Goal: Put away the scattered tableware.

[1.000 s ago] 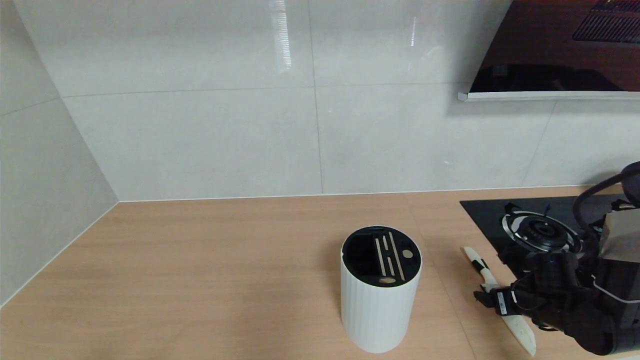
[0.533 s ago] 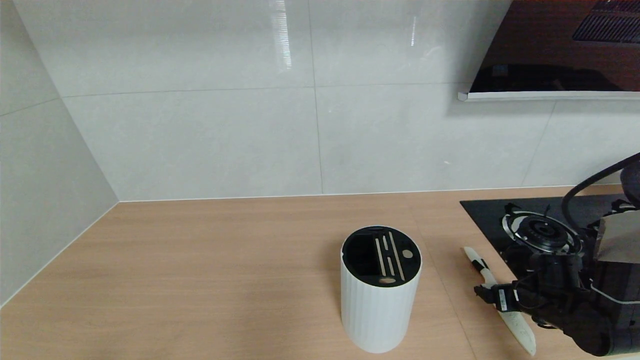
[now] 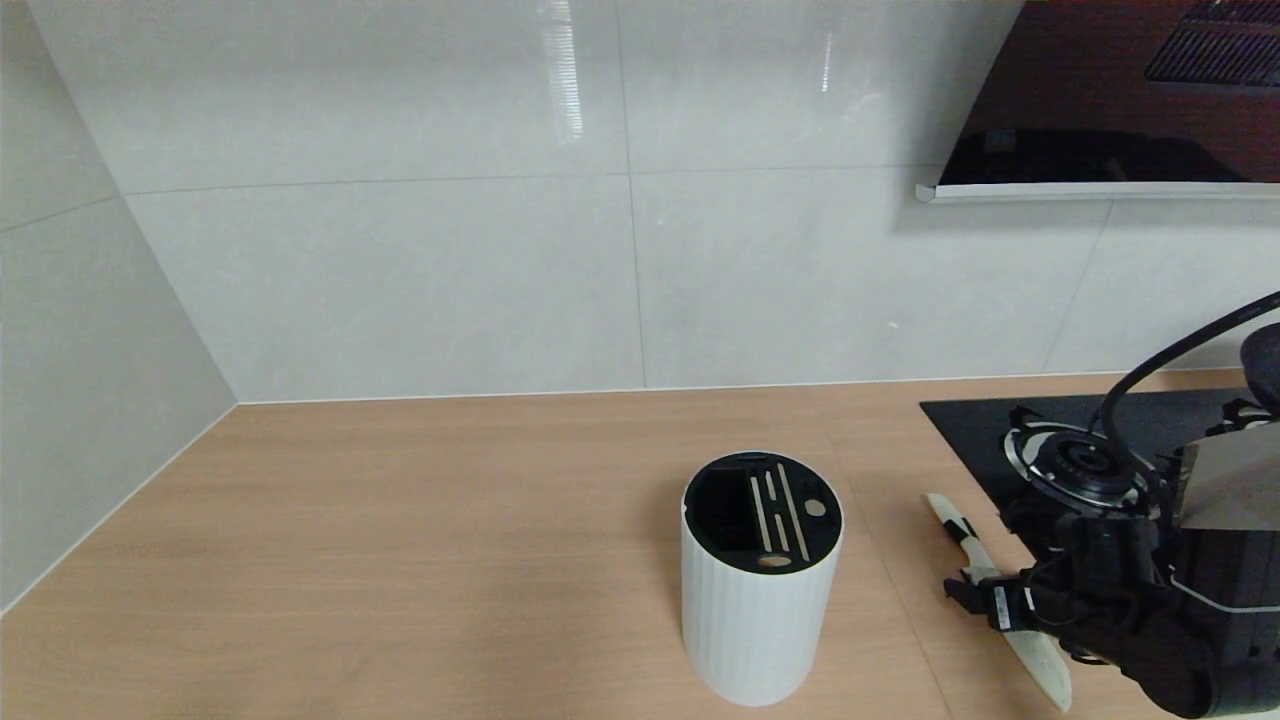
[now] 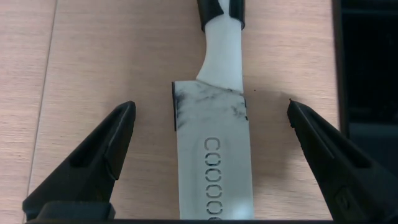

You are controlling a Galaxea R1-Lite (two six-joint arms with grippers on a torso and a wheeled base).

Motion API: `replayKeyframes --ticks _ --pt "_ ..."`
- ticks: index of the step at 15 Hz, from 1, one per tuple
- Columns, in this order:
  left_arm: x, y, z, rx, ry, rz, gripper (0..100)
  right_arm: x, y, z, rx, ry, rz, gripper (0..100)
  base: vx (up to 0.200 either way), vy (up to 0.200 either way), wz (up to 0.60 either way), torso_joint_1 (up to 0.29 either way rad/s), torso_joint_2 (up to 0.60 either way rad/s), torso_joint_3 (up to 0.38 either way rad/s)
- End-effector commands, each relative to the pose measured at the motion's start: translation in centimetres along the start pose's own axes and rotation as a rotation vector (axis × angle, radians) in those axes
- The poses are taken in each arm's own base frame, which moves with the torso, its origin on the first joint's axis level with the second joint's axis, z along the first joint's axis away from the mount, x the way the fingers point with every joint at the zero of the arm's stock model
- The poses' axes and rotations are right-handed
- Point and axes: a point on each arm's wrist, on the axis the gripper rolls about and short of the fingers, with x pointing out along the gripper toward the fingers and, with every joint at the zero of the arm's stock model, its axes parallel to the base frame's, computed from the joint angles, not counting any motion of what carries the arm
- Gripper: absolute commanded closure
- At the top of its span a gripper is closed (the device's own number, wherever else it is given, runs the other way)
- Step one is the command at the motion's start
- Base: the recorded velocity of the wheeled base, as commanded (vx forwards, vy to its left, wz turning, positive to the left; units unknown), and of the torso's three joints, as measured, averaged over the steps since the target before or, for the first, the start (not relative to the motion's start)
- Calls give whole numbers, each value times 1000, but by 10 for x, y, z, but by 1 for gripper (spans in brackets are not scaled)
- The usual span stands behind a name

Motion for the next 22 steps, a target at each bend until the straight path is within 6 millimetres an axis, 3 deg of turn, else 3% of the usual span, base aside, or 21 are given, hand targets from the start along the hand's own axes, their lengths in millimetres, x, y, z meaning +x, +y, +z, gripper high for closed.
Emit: replayKeyframes --ticks 1,2,11,14,18,22 --pt "0 0 0 0 0 1 0 1 0 -1 0 1 0 0 0 0 0 0 0 0" --pt "0 0 0 0 0 1 0 1 0 -1 0 3 -1 100 0 0 0 0 0 0" --pt "0 0 0 0 -2 2 0 4 -2 -7 3 26 -1 100 0 0 0 0 0 0" --pt "0 0 0 1 0 1 0 -2 -2 2 3 -11 -4 100 0 0 0 0 0 0" --pt "0 0 0 9 0 -6 0 -53 1 45 -7 -192 -1 100 0 0 0 0 0 0" --pt "0 -1 2 13 0 -27 0 -122 25 90 -52 -426 52 100 0 0 0 0 0 0"
